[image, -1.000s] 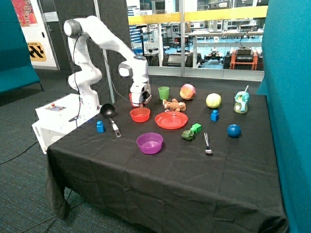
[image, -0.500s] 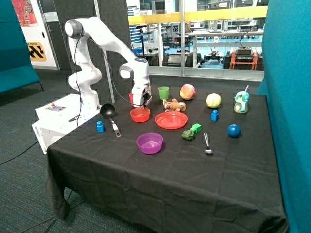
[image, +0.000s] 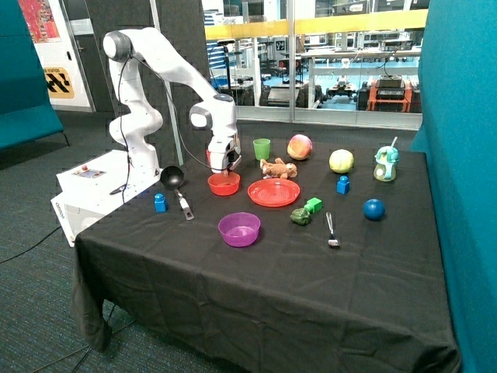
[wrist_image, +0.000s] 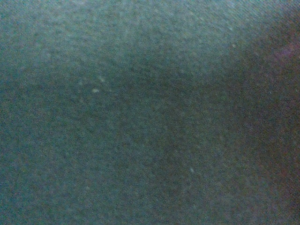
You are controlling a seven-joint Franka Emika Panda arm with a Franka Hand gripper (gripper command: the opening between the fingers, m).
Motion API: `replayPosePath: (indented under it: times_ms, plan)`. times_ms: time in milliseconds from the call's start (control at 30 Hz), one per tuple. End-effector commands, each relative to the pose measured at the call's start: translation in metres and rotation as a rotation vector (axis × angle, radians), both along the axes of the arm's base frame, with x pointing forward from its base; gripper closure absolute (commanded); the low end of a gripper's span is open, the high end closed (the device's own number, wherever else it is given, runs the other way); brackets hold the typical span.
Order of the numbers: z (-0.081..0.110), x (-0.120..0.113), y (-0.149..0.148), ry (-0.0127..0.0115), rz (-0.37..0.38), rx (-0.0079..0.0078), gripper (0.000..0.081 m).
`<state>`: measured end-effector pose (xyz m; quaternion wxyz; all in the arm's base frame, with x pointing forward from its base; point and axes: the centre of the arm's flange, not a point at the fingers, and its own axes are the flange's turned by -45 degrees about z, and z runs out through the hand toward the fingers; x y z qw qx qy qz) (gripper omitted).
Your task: Place the bowl on the plate and the cup in the bowl matching the color
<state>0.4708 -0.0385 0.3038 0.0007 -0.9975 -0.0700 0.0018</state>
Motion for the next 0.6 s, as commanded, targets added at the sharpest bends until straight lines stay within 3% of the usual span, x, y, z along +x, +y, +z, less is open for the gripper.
replayPosePath:
  times_ms: [0,567]
  plan:
    - [0.002,-0.006,-0.010,-0.0036,-0.013,-0.0012,0.0313]
    - [-0.004,0.005,-0.012,-0.0036,0.017,-0.0011,0.0395]
